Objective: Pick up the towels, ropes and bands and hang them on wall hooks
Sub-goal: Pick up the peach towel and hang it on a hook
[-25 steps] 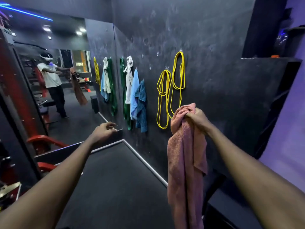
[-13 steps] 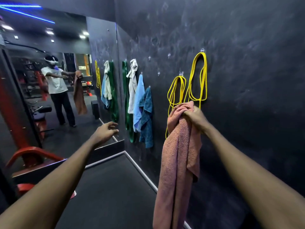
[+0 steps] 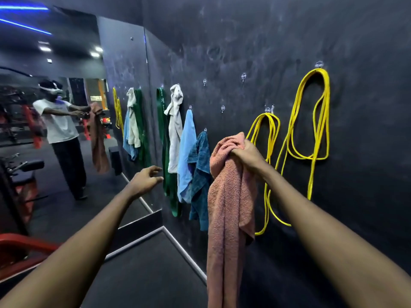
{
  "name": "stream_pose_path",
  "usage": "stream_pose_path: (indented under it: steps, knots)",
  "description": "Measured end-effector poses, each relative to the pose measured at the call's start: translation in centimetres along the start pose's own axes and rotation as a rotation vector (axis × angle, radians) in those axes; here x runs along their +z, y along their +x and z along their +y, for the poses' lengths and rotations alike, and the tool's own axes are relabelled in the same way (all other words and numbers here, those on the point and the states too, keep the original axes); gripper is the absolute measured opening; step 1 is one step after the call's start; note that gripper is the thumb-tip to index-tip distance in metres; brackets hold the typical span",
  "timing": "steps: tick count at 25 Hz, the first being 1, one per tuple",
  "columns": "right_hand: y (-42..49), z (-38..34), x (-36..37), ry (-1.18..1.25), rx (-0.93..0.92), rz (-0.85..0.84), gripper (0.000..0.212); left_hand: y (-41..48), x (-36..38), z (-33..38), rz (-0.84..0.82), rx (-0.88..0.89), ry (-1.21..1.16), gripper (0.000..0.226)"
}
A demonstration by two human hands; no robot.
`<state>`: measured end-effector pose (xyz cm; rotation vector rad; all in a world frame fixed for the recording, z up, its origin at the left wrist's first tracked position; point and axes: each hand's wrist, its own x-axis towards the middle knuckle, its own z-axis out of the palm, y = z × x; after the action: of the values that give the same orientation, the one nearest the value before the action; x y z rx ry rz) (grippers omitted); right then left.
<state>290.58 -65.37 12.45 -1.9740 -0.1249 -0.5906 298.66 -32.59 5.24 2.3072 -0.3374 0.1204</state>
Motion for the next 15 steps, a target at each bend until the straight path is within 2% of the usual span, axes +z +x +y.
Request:
stream_pose_path:
  steps: [5,7,9,12,14,15]
  knots:
    - [8.6,2.4,3.7,-0.070,0.025,0.063,0.026,12.7,-0.6,-2.8,-0.049,0.084,-0.069,0.037]
    - [11.9,4.1,4.6,-0.118,0.065,0.089,0.027,16.8,0.2,-1.9,-0.086,0.103,-0.174,0.035]
    - [16.1,7.1,5.6,-0.163,0.115,0.109,0.034,20.3,1.9,0.0,-0.222,0.130,-0.270,0.042]
    - [21.7,10.2,7.4,-0.169,0.117,0.142,0.048,24.5,4.8,4.2,-0.511,0.181,-0.310,0.061]
    - [23.9,9.8,8.6,-0.133,0.094,0.136,0.047,27.5,6.5,6.5,-0.611,0.252,-0.398,0.056]
    - [24.8,9.7,9.0,-0.106,0.101,0.122,0.042,29.0,7.3,7.2,-0.601,0.297,-0.451,0.047]
